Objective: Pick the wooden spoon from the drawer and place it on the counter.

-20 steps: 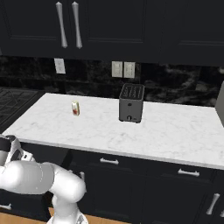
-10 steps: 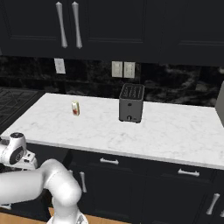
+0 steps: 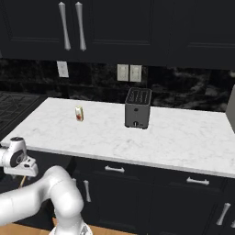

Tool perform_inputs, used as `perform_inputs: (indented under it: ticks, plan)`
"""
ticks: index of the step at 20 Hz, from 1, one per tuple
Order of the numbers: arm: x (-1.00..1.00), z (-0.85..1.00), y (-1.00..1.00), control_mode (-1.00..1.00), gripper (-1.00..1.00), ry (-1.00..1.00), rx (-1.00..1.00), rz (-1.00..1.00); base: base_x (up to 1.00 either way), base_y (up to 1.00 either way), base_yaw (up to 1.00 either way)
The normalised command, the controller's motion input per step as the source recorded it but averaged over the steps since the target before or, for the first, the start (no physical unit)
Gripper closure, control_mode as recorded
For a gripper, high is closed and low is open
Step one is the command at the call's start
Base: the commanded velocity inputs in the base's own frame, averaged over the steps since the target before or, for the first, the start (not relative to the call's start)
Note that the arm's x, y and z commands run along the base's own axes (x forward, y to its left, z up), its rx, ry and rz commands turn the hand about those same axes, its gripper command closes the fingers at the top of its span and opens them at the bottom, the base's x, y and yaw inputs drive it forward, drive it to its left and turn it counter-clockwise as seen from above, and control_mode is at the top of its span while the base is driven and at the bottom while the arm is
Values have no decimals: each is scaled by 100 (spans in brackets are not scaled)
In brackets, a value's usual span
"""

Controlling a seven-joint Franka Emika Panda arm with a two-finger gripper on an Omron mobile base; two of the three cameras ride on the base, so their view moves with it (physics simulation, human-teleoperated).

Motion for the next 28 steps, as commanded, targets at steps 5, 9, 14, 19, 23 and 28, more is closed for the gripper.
perform_inputs:
  ticks: [5,9,14,19,23,28]
  plan:
    - [-18,-27,2,-100,-100,-3,0,0,0,0,0]
    - [-27,-34,10,-100,100,-9,0,0,0,0,0]
    - [-23,-11,7,-100,100,-14,0,0,0,0,0]
    - [-15,0,0,-100,100,-3,0,-1,0,0,0]
    - [-28,14,0,-100,100,0,0,-7,0,0,0]
    - [-23,33,0,-100,100,0,0,-12,0,0,0]
